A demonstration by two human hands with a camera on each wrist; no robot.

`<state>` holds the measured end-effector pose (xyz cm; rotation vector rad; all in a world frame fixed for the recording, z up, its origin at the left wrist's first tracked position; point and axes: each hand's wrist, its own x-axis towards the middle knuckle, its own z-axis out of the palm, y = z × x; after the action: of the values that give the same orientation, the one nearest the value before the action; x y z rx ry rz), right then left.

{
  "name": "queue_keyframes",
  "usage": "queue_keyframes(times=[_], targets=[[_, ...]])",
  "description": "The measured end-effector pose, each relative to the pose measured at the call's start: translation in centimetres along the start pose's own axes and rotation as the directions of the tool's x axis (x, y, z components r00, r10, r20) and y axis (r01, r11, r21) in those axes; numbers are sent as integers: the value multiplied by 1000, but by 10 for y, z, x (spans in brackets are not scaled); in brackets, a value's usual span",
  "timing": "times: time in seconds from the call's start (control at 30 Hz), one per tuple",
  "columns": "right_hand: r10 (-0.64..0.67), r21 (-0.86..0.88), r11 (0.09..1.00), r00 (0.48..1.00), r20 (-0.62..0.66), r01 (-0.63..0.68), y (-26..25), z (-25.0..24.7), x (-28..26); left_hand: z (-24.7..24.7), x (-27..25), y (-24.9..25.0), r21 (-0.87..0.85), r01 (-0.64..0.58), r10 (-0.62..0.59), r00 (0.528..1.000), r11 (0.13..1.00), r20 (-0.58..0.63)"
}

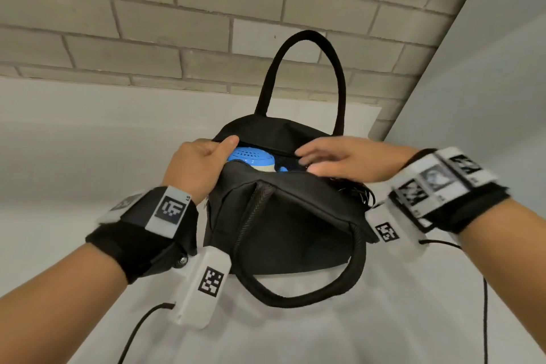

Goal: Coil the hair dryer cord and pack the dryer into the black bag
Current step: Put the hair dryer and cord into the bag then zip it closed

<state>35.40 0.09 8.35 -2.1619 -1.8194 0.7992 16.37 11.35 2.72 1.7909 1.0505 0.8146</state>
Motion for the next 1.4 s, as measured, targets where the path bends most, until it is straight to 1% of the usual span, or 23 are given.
queue_keyframes(times=[0.07,0.13,0.2,0.23,0.27,0.37,0.43,0.5,0.6,0.63,0.67,0.73,0.83,0.87,0.9,0.97,1.03,1.07,1.13,1.2,1.3,1.33,1.4], targets=[[1,174,984,991,-133,22,8,-17,-23,-1,-1,-1,20,-12,11,1000,1000,20],[61,150,988,978,-198,-31,24,-26,-42,-1,-4,-1,5,-9,9,999,1000,52],[181,46,983,977,-111,-176,38,-23,-50,-1,-7,-1,-52,2,1,998,999,64],[222,59,974,973,-63,-218,43,-17,-51,-1,-8,0,-67,7,-2,997,998,72],[228,87,971,972,-58,-222,47,-9,-50,-1,-8,1,-64,11,-6,996,998,87],[141,72,989,959,-247,-127,52,5,-43,1,-9,5,-20,33,-30,989,999,143],[88,35,996,947,-308,-81,50,9,-41,3,-11,8,8,38,-39,984,999,175],[31,-48,998,965,-260,-45,45,19,-37,6,-12,8,28,51,-56,979,998,196],[-88,-314,947,995,-53,68,41,44,-23,11,-14,5,109,29,-50,979,994,197],[-106,-356,930,994,-27,90,41,48,-19,11,-15,5,132,14,-40,979,991,198],[-106,-345,935,994,-38,87,40,46,-18,10,-15,5,141,2,-30,980,990,199],[-81,-211,976,987,-136,51,35,33,-20,4,-15,3,128,-24,-1,981,992,192],[-6,163,985,948,-319,61,34,9,-37,-9,-17,-6,95,-152,134,976,984,169],[15,204,977,932,-362,64,35,4,-42,-13,-19,-9,89,-212,195,966,973,168],[21,136,990,915,-402,38,38,1,-46,-15,-21,-10,87,-266,249,953,960,175],[52,-93,990,897,-440,-103,45,1,-48,-16,-27,-7,108,-350,322,922,931,213],[103,-246,945,909,-404,-217,50,8,-42,-12,-30,1,177,-436,383,884,882,269],[115,-290,927,917,-381,-237,52,14,-36,-9,-32,6,224,-481,410,862,848,298],[83,-368,897,911,-405,-245,50,25,-24,-2,-35,17,323,-570,468,815,756,343],[-5,-438,869,882,-471,-229,48,27,-20,2,-36,27,398,-643,502,763,655,407],[-153,-363,927,794,-588,-91,48,24,-23,5,-38,40,437,-695,427,706,570,566],[-169,-306,951,767,-619,-38,49,23,-23,6,-37,43,457,-694,390,704,557,594],[-116,-161,987,741,-661,11,52,22,-20,10,-34,52,498,-666,313,723,556,617]])
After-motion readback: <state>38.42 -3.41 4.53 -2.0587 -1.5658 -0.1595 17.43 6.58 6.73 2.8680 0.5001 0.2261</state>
